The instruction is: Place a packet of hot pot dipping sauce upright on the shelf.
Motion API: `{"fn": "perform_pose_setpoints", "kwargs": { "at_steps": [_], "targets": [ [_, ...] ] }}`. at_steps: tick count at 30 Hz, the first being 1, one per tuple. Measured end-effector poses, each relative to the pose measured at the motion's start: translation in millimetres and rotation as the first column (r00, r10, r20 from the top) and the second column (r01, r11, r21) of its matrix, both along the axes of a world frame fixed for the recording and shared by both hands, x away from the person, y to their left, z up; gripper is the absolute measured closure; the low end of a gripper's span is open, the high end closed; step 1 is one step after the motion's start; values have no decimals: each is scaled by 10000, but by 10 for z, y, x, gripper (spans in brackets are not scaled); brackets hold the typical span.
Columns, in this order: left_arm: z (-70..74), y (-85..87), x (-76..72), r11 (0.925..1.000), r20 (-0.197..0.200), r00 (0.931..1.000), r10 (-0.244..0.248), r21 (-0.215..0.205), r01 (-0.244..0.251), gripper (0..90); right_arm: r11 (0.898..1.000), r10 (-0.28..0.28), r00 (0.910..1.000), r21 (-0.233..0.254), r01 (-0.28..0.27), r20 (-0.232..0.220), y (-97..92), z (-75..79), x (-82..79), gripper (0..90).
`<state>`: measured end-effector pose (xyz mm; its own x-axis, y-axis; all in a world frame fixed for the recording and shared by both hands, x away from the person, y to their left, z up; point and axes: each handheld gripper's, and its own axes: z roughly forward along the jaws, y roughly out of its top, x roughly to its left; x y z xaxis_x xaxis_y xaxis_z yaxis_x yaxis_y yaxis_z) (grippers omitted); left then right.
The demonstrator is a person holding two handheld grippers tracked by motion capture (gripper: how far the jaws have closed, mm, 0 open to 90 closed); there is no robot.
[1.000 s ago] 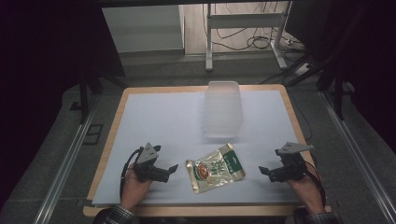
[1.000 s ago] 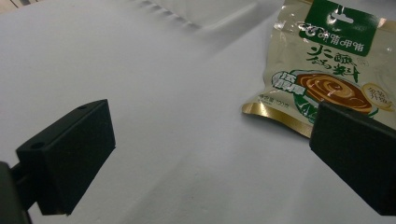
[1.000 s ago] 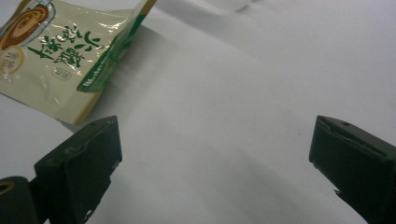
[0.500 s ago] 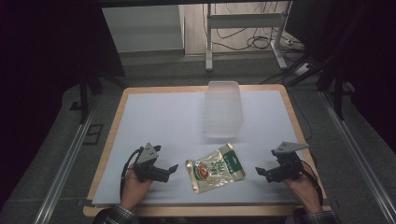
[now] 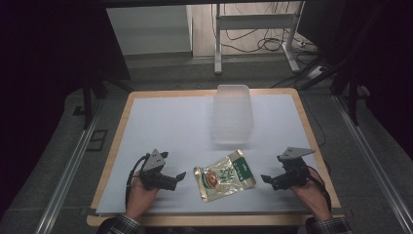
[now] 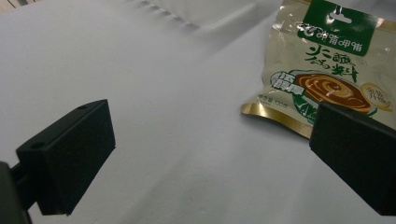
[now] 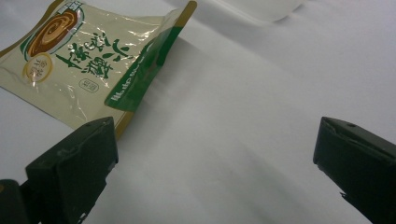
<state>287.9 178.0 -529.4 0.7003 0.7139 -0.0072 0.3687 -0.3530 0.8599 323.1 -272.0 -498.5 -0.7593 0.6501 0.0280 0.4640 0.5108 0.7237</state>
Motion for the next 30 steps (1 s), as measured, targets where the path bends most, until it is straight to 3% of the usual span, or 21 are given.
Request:
{"fn": "perform_pose_setpoints", "kwargs": {
  "at_steps": [9,12,19,26,30],
  "targets": [
    [-2,-6,0,10000,6,10000,-20,27,20,3,9993,279,9995,235,-282,133,99,-4,19,0],
    [-2,-5,0,10000,8,10000,-25,21,25,3,9996,287,9992,-78,-285,292,151,-10,16,0],
    [-3,-7,1,10000,12,10000,-37,28,37,3,9991,370,9991,-192,-366,214,224,-24,22,8],
    [-4,-9,1,10000,11,10000,-48,58,48,3,9998,212,9997,65,-213,146,322,-15,31,8],
    [-5,-11,1,10000,14,10000,-53,70,53,3,9989,432,9991,-183,-432,-27,421,-39,33,8]
  ]
}}
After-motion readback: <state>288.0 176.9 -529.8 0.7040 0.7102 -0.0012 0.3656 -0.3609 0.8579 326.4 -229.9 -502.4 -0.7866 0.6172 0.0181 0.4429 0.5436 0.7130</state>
